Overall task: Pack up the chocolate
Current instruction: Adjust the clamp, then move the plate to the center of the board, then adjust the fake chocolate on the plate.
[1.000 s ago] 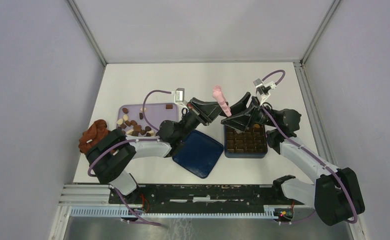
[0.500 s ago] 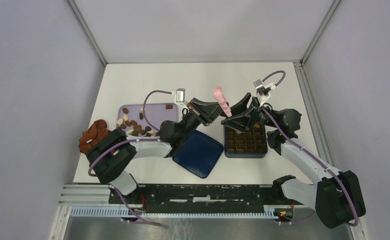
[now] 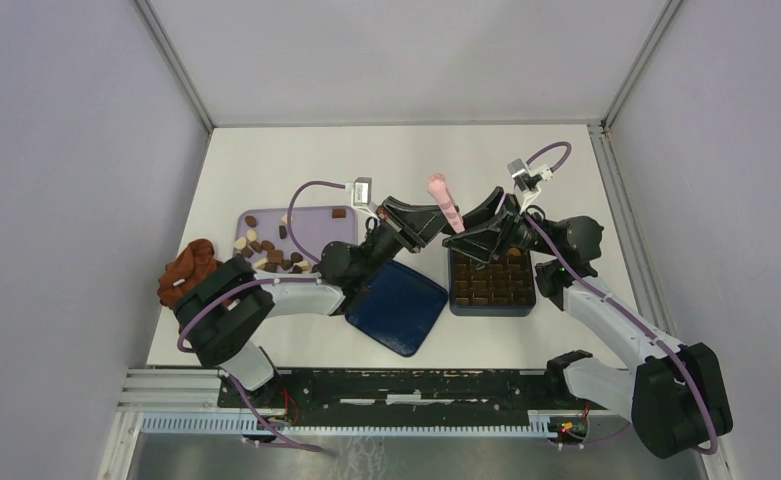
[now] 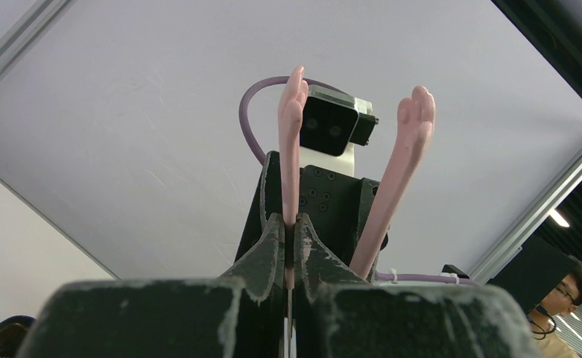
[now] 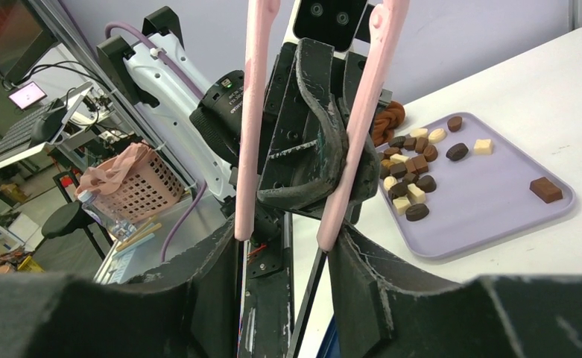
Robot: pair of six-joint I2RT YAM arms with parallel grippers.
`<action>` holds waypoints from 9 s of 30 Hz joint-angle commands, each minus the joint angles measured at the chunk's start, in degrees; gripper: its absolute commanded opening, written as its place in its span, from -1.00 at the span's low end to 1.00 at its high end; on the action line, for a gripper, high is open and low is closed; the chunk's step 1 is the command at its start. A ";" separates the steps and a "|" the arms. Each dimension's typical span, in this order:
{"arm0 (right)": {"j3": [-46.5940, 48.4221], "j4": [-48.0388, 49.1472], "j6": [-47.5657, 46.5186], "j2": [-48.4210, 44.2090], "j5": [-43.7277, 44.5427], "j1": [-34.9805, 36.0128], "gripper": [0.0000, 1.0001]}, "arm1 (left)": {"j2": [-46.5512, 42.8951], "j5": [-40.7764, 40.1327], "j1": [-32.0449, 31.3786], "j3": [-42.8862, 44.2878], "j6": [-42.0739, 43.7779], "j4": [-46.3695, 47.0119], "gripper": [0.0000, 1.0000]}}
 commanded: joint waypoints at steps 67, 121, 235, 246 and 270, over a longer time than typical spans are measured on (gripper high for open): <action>0.07 2.48 -1.00 -2.19 -3.07 -0.10 0.17 | 1.25 0.31 1.81 1.10 -2.75 12.03 -0.96; 0.95 5.70 2.96 -0.19 -2.66 -1.47 -0.19 | 2.56 -0.67 1.27 1.21 -4.29 12.03 -0.39; 57.54 -93.88 -84.63 48.33 39.01 10.14 -0.20 | -29.24 -10.99 23.78 21.78 52.62 -106.96 0.71; 70.58 -97.45 -83.96 60.48 40.88 11.43 -0.19 | -33.57 -23.35 23.91 11.52 58.88 -104.77 0.71; 75.83 -99.53 -84.21 67.46 40.26 12.48 -0.18 | -31.37 -23.64 23.95 11.36 60.02 -105.47 0.70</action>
